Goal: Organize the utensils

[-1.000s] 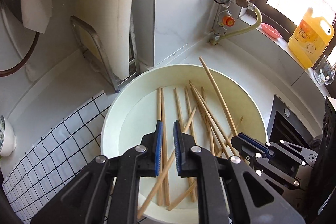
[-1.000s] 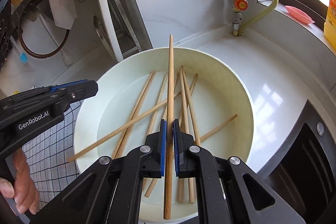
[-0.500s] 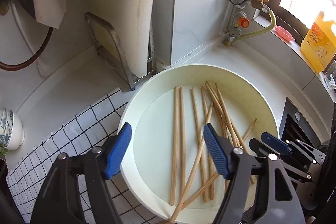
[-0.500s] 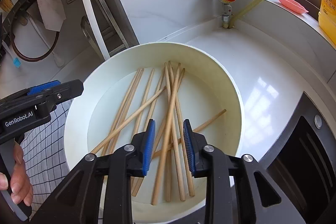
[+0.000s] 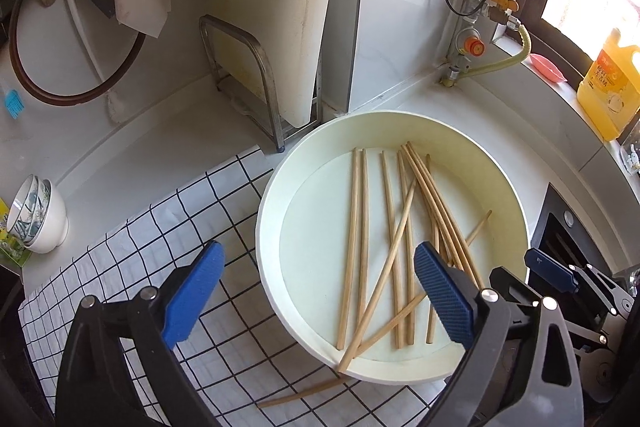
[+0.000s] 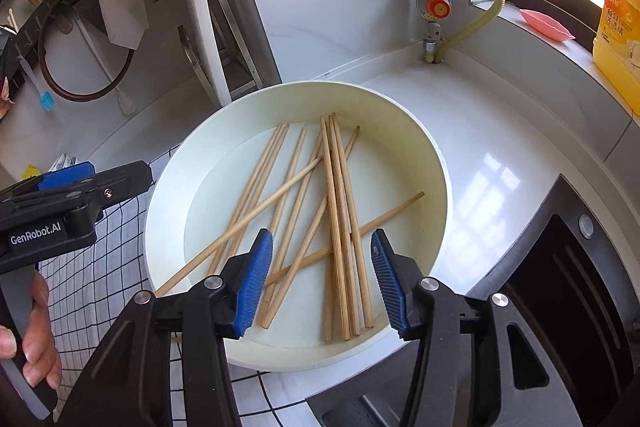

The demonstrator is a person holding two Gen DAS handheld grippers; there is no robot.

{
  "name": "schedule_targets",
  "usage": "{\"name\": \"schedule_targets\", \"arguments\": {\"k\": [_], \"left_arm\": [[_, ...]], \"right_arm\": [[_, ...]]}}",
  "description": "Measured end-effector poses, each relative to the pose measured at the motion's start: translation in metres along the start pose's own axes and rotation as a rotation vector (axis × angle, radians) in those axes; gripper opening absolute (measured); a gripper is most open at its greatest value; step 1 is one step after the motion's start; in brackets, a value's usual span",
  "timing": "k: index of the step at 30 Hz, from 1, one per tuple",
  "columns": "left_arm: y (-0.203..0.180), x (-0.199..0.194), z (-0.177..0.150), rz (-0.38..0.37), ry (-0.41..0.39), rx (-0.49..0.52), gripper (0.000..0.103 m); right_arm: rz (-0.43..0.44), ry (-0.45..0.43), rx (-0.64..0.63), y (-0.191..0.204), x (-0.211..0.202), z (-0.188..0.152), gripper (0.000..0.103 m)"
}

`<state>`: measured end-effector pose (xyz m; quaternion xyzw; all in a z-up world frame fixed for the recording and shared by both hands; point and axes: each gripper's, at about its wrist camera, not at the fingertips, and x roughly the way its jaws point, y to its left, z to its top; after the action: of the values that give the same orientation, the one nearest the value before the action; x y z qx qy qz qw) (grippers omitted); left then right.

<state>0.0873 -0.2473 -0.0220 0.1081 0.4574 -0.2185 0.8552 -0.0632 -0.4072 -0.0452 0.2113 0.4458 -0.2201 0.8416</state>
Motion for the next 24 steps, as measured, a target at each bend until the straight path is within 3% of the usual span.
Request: {"name": "schedule_targets", "arguments": {"k": [24], "left_arm": [[-0.004,-0.027,-0.010,0.019,-0.023,0.006,0.095]], "right_arm": [[-0.024,-0.034,-0.017,0.010,-0.024,-0.004,0.056]]}}
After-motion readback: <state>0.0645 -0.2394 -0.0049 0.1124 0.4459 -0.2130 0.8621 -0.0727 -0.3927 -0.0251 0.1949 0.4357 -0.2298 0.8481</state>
